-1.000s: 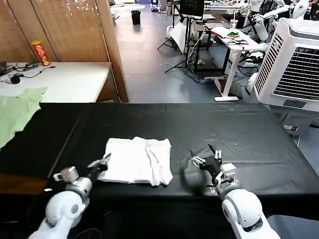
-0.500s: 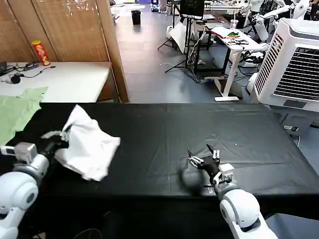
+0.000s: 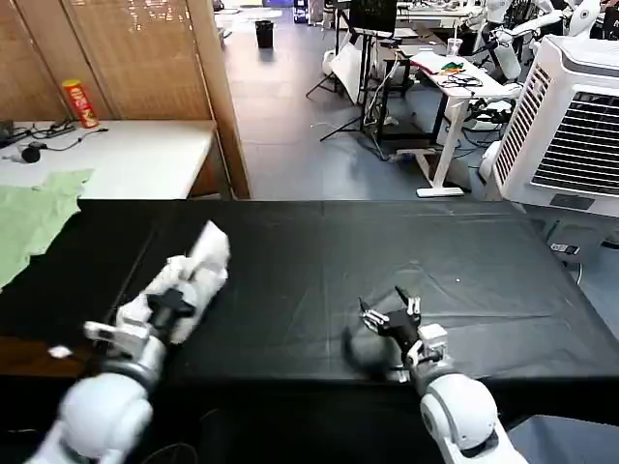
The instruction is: Fold and organize the clothes.
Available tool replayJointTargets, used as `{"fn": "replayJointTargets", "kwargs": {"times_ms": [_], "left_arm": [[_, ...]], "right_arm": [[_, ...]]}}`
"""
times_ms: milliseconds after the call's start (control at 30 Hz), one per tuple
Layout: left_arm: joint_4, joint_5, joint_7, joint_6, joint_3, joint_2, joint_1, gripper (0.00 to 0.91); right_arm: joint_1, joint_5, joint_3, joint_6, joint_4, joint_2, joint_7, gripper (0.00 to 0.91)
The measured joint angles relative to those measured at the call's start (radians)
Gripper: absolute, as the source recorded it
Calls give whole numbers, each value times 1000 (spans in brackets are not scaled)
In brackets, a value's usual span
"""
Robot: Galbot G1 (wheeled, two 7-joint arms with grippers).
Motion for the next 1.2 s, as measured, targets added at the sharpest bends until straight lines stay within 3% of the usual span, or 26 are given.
{"fn": "replayJointTargets", "kwargs": {"times_ms": [133, 300, 533, 767, 867, 933, 1033, 1067, 1100, 1133, 1200], "left_arm": [[42, 54, 32, -30, 129, -87, -4, 878], [43, 81, 95, -53, 230, -139, 2, 878], [2, 27, 156, -87, 238, -129, 11, 878], [-16, -9, 144, -94, 177, -124, 24, 878], [-20, -8, 143, -99, 148, -131, 39, 878], [-24, -7, 143, -104, 133, -136, 50, 878], [-28, -5, 141, -112, 113, -144, 66, 878], [-28, -4, 139, -114, 107, -148, 72, 878], [-31, -4, 135, -117, 102, -151, 78, 878], [-33, -3, 132, -120, 97, -155, 85, 878], [-38, -2, 129, -124, 88, -162, 100, 878]], "right_arm": [[0, 54, -10, -20, 9, -10, 0, 878], [10, 189, -34, -69, 18, -26, 2, 878], [49, 343, -94, -152, -12, -10, 58, 878], [128, 389, -165, -140, -89, 41, 92, 878], [164, 392, -182, -125, -138, 71, 104, 722], [183, 391, -188, -114, -171, 92, 111, 722], [206, 390, -187, -100, -222, 123, 113, 634], [214, 390, -187, -96, -239, 133, 110, 507], [221, 390, -185, -92, -257, 144, 106, 458], [229, 390, -184, -90, -275, 155, 101, 312], [243, 390, -181, -87, -307, 176, 97, 234]]}}
